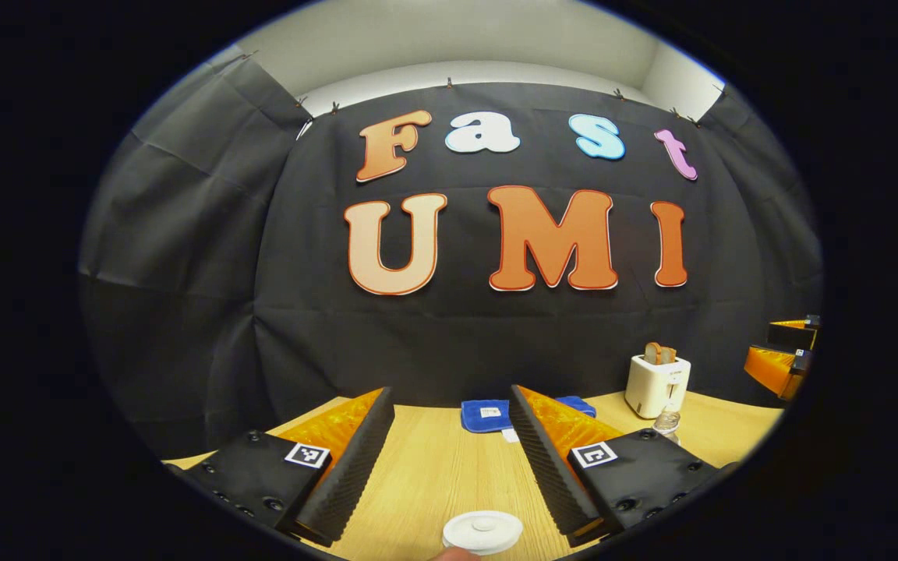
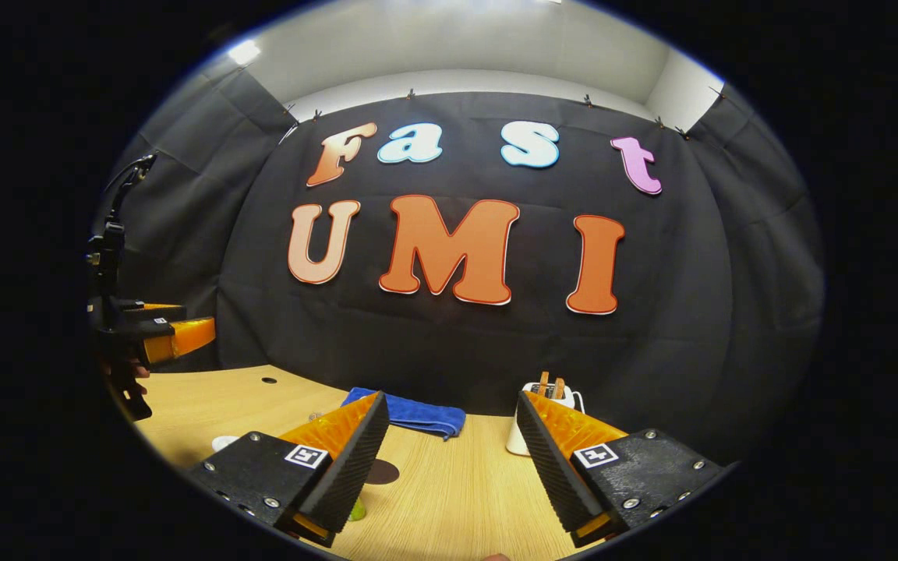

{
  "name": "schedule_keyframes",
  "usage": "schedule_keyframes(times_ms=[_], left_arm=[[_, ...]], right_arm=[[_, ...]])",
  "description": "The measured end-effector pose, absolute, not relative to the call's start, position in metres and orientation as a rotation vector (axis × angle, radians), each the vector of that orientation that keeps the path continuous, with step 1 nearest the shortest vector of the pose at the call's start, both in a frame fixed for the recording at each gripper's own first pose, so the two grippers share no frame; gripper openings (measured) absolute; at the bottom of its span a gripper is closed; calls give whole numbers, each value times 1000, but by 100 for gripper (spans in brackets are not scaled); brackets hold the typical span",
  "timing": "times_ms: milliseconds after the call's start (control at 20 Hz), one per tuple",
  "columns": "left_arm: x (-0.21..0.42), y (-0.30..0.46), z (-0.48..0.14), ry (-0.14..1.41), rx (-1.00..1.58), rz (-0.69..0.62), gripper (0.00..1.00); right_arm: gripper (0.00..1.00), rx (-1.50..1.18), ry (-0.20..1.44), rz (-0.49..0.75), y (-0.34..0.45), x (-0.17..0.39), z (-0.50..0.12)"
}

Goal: Open the teacup lid with one hand, grasp the water bottle and pour water into the teacup with the other hand; after pouring, place the water bottle on the coaster and then close the teacup lid.

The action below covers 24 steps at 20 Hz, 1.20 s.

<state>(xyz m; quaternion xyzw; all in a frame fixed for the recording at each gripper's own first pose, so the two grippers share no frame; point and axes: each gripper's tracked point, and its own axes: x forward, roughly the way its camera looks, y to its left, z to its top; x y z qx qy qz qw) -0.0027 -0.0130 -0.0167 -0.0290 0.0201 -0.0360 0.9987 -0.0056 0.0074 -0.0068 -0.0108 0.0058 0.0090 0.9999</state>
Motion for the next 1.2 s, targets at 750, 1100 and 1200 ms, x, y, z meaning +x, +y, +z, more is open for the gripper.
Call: schedule_keyframes(times_ms=[750,1100,1200], left_arm=[[-12,-25,-92,194,-61,-168,97],[-19,-46,-134,278,-18,-251,96],[-22,-53,-148,300,-10,-276,96]], right_arm=[[99,-15,101,112,45,-4,-47],[99,-5,137,162,62,-6,-65],[99,3,147,170,64,-6,-69]])
